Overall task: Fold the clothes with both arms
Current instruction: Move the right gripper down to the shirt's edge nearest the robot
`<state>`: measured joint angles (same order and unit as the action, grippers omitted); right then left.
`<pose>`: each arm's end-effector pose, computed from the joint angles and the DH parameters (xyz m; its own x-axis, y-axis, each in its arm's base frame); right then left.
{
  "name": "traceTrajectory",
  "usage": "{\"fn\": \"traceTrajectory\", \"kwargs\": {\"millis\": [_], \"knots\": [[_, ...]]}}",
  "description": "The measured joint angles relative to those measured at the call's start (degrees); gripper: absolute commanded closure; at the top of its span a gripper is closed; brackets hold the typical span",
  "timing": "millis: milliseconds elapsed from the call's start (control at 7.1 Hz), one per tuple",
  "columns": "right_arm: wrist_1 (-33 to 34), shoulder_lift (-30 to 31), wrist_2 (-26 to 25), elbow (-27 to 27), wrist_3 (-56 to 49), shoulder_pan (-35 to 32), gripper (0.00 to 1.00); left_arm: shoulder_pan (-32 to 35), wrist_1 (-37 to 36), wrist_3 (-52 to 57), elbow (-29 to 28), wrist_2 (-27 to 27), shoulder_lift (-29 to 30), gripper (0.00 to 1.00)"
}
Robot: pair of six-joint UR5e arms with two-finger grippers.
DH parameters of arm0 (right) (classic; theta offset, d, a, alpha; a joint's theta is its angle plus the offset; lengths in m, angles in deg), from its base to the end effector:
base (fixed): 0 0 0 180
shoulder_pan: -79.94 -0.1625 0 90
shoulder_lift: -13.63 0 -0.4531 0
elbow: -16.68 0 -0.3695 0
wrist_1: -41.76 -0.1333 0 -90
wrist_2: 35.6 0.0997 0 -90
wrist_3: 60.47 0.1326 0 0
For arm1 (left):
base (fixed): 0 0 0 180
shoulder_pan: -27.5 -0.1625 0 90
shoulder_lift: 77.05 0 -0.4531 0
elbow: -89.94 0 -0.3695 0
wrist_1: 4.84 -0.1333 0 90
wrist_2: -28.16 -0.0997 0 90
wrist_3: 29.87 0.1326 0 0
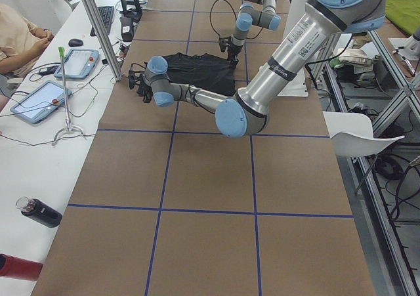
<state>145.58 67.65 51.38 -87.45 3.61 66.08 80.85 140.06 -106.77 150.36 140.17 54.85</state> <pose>-0.6090 -0.2948 0.2934 0.8216 -0.2469 0.5138 0.0997 0.9497 0.2969 0.4197 -0.7042 0.3766 0.3470 -0.1143 -0.9309 0.4712 0.8794 0.0676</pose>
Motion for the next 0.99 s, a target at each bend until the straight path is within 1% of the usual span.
{"fn": "traceTrajectory", "kwargs": {"millis": [141,282,423,563,986], "knots": [[0.0,-0.5,-0.2,1.2,-0.9,0.2,0.64,0.0,0.0,0.0,0.0,0.0,-0.1,0.16],[0.0,-0.7,-0.6,1.8,-1.5,0.5,0.68,0.0,0.0,0.0,0.0,0.0,-0.2,0.16],[0.1,-0.5,-0.7,2.0,-1.8,0.7,0.86,-0.1,0.1,0.0,0.0,0.0,-0.2,0.16],[0.1,-0.4,-0.8,2.1,-2.0,0.9,1.0,-0.1,0.1,0.0,0.0,0.0,-0.2,0.16],[0.1,0.0,-0.8,2.1,-2.1,0.9,1.0,-0.1,0.1,0.0,0.0,0.0,-0.2,0.16]]}}
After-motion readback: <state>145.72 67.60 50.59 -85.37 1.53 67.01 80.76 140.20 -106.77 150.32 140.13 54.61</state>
